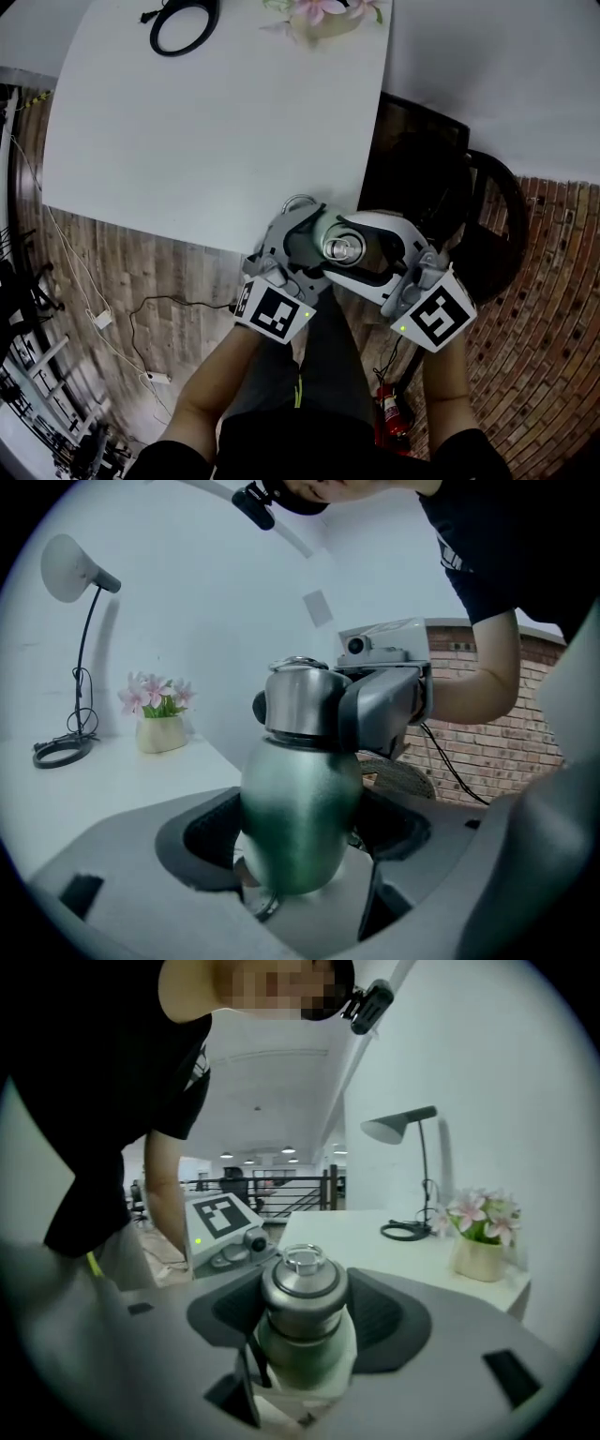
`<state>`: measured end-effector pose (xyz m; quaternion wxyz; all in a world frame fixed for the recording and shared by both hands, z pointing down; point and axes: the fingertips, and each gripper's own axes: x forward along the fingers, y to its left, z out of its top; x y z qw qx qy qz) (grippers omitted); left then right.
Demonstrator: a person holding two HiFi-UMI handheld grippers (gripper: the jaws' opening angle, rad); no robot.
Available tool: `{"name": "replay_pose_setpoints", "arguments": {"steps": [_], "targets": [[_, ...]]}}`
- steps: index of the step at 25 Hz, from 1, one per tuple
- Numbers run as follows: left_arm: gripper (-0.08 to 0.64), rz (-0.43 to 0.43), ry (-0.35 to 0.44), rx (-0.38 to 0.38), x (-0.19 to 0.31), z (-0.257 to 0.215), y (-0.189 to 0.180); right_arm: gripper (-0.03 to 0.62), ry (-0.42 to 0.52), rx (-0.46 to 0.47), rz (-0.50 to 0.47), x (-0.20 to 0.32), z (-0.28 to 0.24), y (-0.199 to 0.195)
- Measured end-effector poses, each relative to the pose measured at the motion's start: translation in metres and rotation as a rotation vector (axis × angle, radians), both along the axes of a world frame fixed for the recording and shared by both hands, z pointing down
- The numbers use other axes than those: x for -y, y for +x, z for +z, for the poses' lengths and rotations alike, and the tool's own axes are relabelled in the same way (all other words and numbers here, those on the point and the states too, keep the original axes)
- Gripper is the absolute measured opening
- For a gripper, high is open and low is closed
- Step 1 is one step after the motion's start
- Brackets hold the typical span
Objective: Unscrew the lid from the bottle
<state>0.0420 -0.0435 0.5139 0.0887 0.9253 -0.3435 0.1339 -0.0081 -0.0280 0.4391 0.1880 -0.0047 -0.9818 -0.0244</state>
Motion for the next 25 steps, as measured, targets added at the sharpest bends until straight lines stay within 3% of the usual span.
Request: {"name": "replay_pose_setpoints", "arguments": {"steps": [3,5,13,20,22,25], "targets": [[0.373,-0.004,0.0,0.001,0.0,-0.001,0.0,0.269,-0.063,-0.018,-0.154,-0.004,-0.001,-0.002],[0.373,-0.007,-0.001,0.0,0.0,-0.001,0.0,0.269,-0.098,-0.031,-0.191,-0.004,0.0,-0.001],[0.373,-0.005,-0.002,0.003,0.0,0.0,0.0,0.269,-0.106,-0.006,-0.159,-0.003,-0.001,-0.001],[0.373,-0.008,-0.002,0.004,0.001,0.002,-0.001,0.311,-0.113,-0.019,-0.073,-0.002,0.007,0.011],[0.373,-0.008,-0.001,0.005,0.001,0.002,-0.001,0.311,-0.139,0.006,0.004,-0.003,0.007,0.019],[0.373,-0.008,-0.001,0.005,0.001,0.002,0.0,0.311,-0.181,0.104,0.192,-0.003,0.003,0.029]]}}
